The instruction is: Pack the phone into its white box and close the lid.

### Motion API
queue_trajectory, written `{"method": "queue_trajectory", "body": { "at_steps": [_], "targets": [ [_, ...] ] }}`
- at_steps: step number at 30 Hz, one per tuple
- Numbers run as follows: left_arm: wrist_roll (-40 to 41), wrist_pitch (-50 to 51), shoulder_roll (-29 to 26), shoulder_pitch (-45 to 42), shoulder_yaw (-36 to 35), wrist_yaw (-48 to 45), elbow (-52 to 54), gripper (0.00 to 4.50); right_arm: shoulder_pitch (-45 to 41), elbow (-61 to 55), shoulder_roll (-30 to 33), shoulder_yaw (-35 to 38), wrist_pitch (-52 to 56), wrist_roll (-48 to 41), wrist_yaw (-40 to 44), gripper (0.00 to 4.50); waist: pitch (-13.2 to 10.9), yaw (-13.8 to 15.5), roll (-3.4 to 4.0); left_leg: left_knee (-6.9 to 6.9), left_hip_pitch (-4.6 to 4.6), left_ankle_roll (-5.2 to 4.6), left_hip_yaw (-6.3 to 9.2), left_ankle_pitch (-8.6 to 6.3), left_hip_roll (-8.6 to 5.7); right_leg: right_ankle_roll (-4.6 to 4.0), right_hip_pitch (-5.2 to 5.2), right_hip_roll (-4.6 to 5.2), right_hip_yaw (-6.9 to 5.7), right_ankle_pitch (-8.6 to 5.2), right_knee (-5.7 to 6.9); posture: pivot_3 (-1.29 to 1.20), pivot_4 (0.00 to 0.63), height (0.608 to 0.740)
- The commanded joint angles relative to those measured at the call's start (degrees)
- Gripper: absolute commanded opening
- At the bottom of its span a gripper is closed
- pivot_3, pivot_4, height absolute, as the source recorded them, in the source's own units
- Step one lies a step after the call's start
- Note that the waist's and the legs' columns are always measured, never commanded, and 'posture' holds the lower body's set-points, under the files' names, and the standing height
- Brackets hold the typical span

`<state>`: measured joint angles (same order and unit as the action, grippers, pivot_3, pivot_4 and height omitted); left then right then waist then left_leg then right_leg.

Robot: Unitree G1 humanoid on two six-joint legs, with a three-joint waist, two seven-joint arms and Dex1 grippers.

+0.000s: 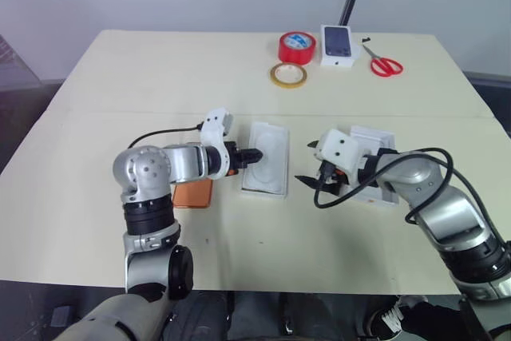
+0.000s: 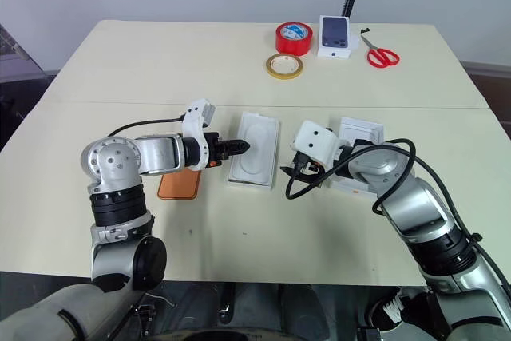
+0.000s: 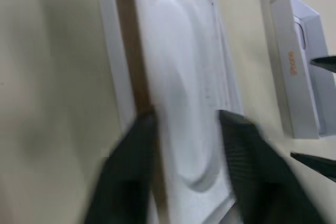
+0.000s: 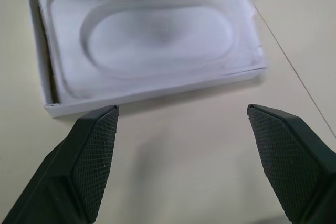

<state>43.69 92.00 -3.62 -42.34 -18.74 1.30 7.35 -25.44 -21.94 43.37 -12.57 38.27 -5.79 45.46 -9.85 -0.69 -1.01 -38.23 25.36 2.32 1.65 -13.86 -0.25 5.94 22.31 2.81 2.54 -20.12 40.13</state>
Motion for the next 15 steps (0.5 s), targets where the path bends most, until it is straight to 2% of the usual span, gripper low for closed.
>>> {"method": "queue_trajectory", "body": {
  "at_steps": [1, 4, 9, 11, 15],
  "targets": [
    [3.6, 0.5, -1.4, -0.6, -1.0, 0.3, 2.6, 3.86, -2.4, 0.3, -1.3, 2.5, -0.9, -0.4, -1.0, 3.86, 0.0, 0.0, 0.0, 0.0, 0.0, 0.0, 0.0, 0.0, 0.0, 0.0, 0.0, 0.0, 0.0, 0.0, 0.0, 0.0, 0.15, 0.709],
    [3.8, 0.5, -4.3, -1.6, -2.5, -1.0, 3.4, 3.87, -4.5, 1.4, -3.6, 2.0, 0.2, -1.0, -1.8, 2.82, 0.0, -0.3, 0.0, 0.01, -0.01, 0.0, 0.0, 0.0, 0.02, 0.0, 0.02, -0.03, 0.01, 0.0, 0.01, 0.0, 0.15, 0.709],
    [1.1, -4.4, -14.4, 1.1, 2.1, -7.0, 6.3, 3.87, -9.3, 6.2, -9.5, -1.3, 1.8, 1.0, -4.7, 0.2, 0.0, -0.4, 0.02, 0.04, -0.01, 0.03, -0.01, 0.02, 0.05, 0.0, 0.04, -0.07, 0.01, 0.0, 0.01, 0.0, 0.15, 0.709],
    [1.0, -7.1, -17.4, 2.6, 3.3, -10.0, 7.2, 3.87, -10.9, 8.5, -11.7, -2.5, 1.9, 1.8, -5.7, 0.09, 0.0, -0.3, 0.02, 0.05, -0.02, 0.05, -0.01, 0.03, 0.04, -0.01, 0.05, -0.06, 0.01, 0.0, 0.01, 0.0, 0.15, 0.709],
    [-3.5, -20.2, -27.5, 9.5, 9.1, -20.3, 10.4, 3.87, -14.8, 16.5, -17.6, -6.1, 0.3, 5.1, -9.1, 0.09, 0.0, -0.3, 0.02, 0.07, -0.02, 0.08, -0.02, 0.04, 0.03, -0.01, 0.06, -0.04, 0.01, 0.0, 0.0, 0.0, 0.15, 0.709]
  ]
}}
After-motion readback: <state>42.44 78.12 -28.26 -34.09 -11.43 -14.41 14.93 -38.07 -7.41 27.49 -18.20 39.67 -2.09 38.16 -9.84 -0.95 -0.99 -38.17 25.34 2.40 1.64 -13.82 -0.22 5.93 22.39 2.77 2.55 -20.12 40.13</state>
